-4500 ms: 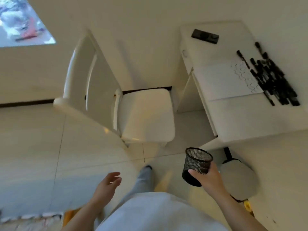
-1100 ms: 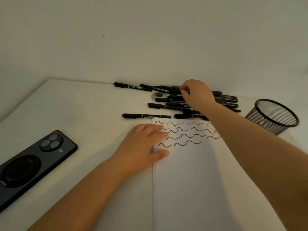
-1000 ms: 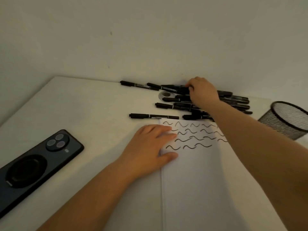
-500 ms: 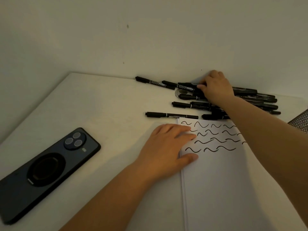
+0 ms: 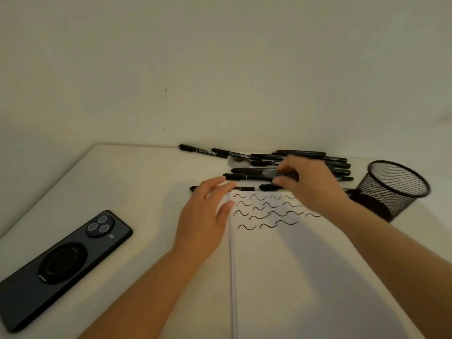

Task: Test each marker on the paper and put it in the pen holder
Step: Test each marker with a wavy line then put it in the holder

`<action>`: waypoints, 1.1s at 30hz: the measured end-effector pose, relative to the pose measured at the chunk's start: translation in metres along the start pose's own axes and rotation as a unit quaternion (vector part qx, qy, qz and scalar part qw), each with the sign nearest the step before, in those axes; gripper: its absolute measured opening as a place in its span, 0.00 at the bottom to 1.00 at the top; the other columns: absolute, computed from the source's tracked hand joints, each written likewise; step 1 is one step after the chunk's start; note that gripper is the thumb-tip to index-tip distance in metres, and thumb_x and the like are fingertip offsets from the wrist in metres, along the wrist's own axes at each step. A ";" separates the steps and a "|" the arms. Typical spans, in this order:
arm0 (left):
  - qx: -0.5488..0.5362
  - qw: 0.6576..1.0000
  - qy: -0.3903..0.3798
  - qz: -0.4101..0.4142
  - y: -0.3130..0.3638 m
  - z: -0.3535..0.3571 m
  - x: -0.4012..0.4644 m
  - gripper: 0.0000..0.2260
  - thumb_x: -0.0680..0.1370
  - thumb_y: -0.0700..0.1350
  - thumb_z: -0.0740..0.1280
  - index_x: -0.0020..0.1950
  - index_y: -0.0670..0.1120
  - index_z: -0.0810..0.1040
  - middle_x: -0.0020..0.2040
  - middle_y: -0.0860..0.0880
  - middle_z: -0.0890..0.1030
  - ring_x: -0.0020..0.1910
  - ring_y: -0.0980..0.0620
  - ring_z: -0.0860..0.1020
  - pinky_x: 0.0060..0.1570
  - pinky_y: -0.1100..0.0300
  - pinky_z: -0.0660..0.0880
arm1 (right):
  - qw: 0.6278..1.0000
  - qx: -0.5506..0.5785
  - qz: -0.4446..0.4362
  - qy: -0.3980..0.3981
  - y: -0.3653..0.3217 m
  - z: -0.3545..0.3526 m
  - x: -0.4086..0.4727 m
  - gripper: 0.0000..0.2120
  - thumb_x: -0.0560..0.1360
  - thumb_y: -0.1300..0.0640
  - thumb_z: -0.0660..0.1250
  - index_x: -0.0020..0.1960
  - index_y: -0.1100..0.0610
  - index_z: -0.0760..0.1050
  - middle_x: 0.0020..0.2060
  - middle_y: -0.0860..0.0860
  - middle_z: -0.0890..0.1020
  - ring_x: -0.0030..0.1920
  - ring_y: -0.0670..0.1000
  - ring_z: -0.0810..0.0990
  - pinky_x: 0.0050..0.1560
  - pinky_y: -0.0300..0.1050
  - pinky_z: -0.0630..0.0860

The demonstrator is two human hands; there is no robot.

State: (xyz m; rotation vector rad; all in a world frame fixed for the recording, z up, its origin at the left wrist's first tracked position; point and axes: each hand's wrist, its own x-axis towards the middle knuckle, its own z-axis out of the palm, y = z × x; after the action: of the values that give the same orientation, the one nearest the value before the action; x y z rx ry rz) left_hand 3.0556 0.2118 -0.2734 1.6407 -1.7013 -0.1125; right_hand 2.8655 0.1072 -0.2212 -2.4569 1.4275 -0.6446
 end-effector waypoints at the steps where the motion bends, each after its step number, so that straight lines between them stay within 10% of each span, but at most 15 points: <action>1: 0.011 1.000 0.017 0.014 0.006 -0.002 -0.002 0.15 0.77 0.46 0.64 0.63 0.52 0.74 0.64 0.53 0.73 0.60 0.56 0.72 0.56 0.66 0.66 | 0.999 0.013 0.010 -0.033 -0.003 -0.007 -0.020 0.03 0.72 0.50 0.68 0.44 0.47 0.75 0.37 0.43 0.78 0.34 0.42 0.73 0.34 0.39 0.69; 10: 0.131 0.961 0.011 0.242 0.065 -0.003 -0.033 0.12 0.75 0.53 0.63 0.51 0.50 0.82 0.42 0.53 0.82 0.37 0.54 0.79 0.32 0.63 0.74 | 0.955 0.245 0.145 -0.083 -0.004 -0.046 -0.128 0.03 0.70 0.53 0.71 0.38 0.47 0.79 0.29 0.46 0.82 0.22 0.41 0.72 0.25 0.30 0.67; 19: 0.073 0.983 -0.031 0.167 0.094 -0.017 -0.070 0.13 0.75 0.54 0.57 0.44 0.53 0.81 0.33 0.58 0.78 0.28 0.57 0.74 0.24 0.67 0.68 | 0.719 0.644 0.248 -0.081 -0.002 -0.036 -0.164 0.12 0.65 0.49 0.66 0.34 0.57 0.82 0.25 0.54 0.77 0.21 0.47 0.69 0.20 0.36 0.65; 27: 0.107 0.968 -0.081 0.210 0.116 -0.021 -0.084 0.15 0.75 0.54 0.56 0.41 0.50 0.80 0.29 0.55 0.77 0.24 0.54 0.73 0.20 0.63 0.68 | 0.740 0.628 0.229 -0.074 -0.022 -0.033 -0.171 0.17 0.74 0.59 0.60 0.29 0.61 0.76 0.20 0.57 0.73 0.17 0.50 0.66 0.18 0.35 0.59; 33: -0.071 0.969 -0.214 0.102 0.123 -0.022 -0.080 0.10 0.78 0.52 0.58 0.37 0.58 0.73 0.27 0.58 0.72 0.29 0.57 0.71 0.29 0.67 0.65 | 0.791 0.591 0.151 -0.049 -0.015 -0.043 -0.174 0.15 0.70 0.61 0.60 0.25 0.59 0.74 0.18 0.58 0.72 0.17 0.52 0.63 0.20 0.36 0.59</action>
State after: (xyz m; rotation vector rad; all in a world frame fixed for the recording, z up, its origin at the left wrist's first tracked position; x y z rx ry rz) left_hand 2.9582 0.3136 -0.2268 1.3926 -2.1214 -0.5074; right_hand 2.7817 0.2660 -0.2217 -1.2147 0.8562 -0.9190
